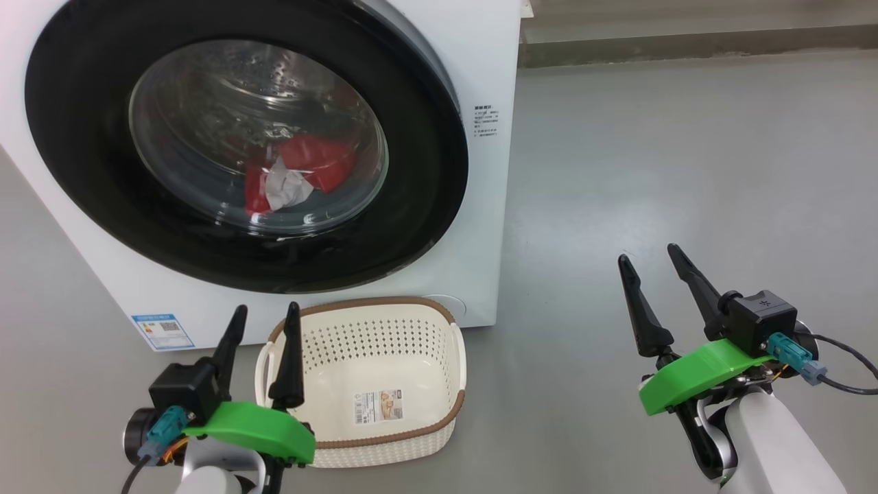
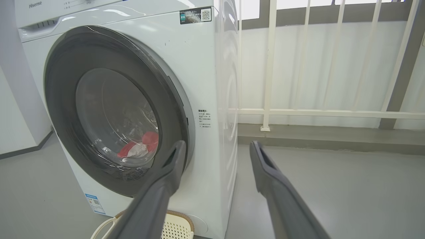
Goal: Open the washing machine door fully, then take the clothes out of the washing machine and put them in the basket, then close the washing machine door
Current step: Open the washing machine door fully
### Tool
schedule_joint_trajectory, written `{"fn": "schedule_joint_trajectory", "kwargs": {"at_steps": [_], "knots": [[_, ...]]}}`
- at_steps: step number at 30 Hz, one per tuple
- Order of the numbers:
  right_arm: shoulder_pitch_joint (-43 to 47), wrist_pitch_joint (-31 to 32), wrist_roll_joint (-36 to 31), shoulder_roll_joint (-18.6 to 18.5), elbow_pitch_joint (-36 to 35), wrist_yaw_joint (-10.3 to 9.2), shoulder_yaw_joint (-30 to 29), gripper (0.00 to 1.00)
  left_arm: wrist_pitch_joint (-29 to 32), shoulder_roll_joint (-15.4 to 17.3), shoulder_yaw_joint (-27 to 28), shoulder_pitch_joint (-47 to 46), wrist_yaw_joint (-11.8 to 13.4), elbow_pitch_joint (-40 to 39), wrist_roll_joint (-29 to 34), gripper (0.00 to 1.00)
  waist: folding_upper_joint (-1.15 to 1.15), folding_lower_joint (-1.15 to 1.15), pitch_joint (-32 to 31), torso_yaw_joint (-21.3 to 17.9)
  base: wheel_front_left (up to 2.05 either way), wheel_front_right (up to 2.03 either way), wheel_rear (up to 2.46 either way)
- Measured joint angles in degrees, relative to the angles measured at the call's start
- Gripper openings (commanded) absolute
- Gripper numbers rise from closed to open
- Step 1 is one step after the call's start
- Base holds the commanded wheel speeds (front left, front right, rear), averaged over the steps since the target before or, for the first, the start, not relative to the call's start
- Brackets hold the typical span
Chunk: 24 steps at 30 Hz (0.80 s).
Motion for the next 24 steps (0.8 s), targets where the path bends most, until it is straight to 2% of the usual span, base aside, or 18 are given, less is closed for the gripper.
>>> {"fn": "schedule_joint_trajectory", "kwargs": {"at_steps": [7,8,10,12,13,15,20,24], "knots": [[0.01,0.00,0.00,0.00,-0.29,0.00,-0.32,1.00,0.00,0.05,0.34,0.16,-0.01,-0.73,0.09,1.00,0.00,0.00,0.24,0.26,0.00,0.00,0.00],[0.01,0.00,0.00,0.00,-0.41,0.00,-0.34,0.90,0.00,0.05,0.34,0.16,-0.01,-0.92,0.13,1.00,0.00,0.00,0.37,0.31,0.00,0.00,0.00],[0.01,0.00,0.00,0.00,-0.48,0.00,-0.34,0.46,0.00,0.05,0.33,0.16,-0.01,-1.20,0.49,1.00,0.00,0.00,0.65,0.43,0.00,0.00,0.00],[0.00,0.00,0.00,0.00,-0.55,0.00,-0.31,0.31,0.00,0.05,0.31,0.16,-0.01,-1.51,0.49,1.00,0.00,0.00,1.04,0.54,0.00,0.00,0.00],[0.00,0.00,0.00,0.00,-0.55,0.00,-0.24,0.13,0.00,0.05,0.27,0.16,-0.01,-1.67,0.49,1.00,0.00,0.00,1.26,0.60,0.00,0.00,0.00],[0.00,0.00,0.01,0.00,-0.55,0.00,-0.19,0.00,0.00,0.05,0.26,0.16,-0.02,-2.05,0.49,1.00,0.00,0.00,1.52,0.67,0.00,0.00,0.00],[-0.17,0.00,0.62,0.00,-0.52,0.00,0.23,0.00,-0.01,0.03,0.21,0.16,-0.07,-4.59,0.49,1.00,0.00,0.00,3.20,1.00,0.00,0.00,0.00],[-2.81,0.00,4.19,-0.02,-0.19,0.00,0.77,0.00,-0.01,0.00,0.07,0.13,-0.15,-6.17,0.49,1.00,0.00,0.00,5.06,1.31,0.00,0.00,0.00]]}}
